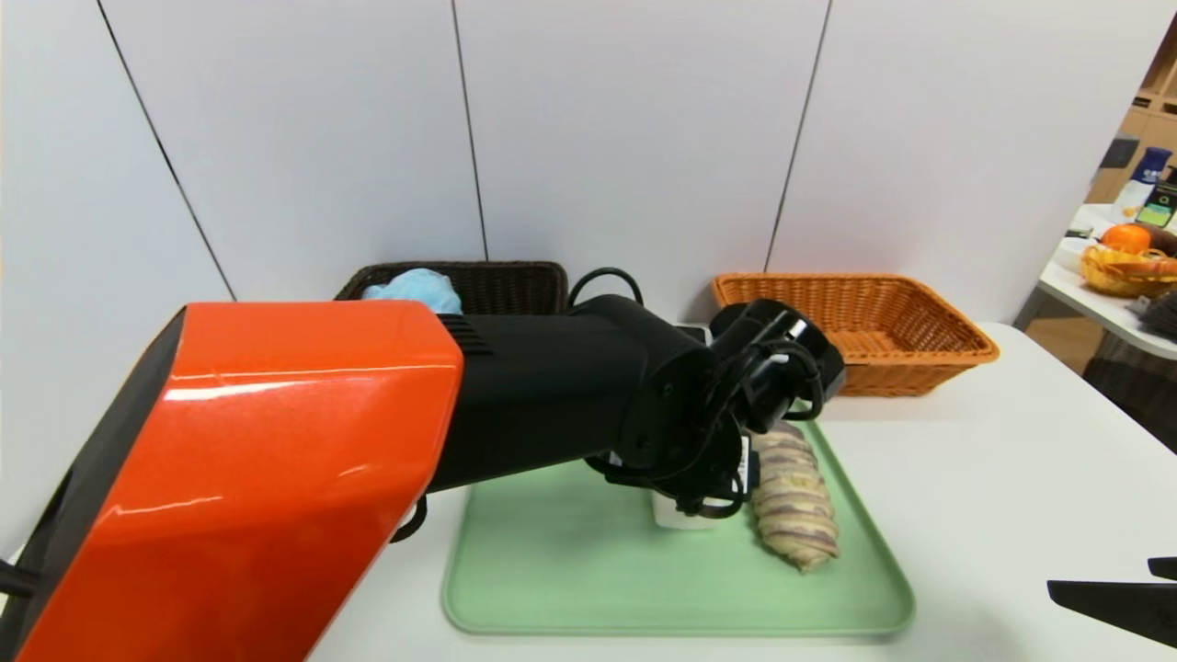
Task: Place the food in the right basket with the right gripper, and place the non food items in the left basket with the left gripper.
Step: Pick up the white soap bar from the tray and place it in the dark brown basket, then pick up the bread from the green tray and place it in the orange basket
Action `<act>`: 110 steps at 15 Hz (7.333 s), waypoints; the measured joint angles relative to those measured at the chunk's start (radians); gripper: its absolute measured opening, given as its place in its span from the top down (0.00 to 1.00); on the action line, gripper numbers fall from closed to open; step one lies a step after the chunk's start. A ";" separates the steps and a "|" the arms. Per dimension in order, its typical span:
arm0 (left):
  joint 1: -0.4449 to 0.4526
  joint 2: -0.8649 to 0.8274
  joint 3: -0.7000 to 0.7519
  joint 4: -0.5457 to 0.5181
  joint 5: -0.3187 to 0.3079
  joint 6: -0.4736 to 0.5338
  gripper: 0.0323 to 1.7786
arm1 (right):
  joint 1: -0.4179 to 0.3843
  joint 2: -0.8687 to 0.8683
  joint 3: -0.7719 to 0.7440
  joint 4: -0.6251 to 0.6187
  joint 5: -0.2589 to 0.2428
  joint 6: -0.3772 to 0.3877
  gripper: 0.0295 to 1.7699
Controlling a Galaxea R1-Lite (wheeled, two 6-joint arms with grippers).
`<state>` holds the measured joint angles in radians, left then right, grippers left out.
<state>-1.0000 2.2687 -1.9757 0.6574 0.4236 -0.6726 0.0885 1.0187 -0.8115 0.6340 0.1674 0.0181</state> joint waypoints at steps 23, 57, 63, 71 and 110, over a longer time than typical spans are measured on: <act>-0.005 0.061 0.000 -0.011 0.009 -0.002 0.14 | -0.001 -0.017 0.011 0.001 0.000 0.001 0.04; 0.508 -0.172 0.003 -0.127 -0.062 0.268 0.46 | -0.002 -0.063 0.026 0.004 -0.002 0.003 0.04; 0.517 -0.066 0.000 -0.239 -0.064 0.314 0.46 | -0.003 -0.063 0.029 0.003 -0.003 0.003 0.04; 0.524 -0.013 -0.001 -0.255 -0.086 0.330 0.46 | -0.003 -0.059 0.042 0.000 -0.002 0.002 0.04; 0.492 -0.661 0.327 0.017 -0.207 0.438 0.06 | 0.007 -0.116 0.028 -0.011 0.002 -0.011 0.04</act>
<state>-0.5079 1.6077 -1.6487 0.6743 0.2168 -0.2347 0.0957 0.9023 -0.7832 0.6226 0.1691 0.0072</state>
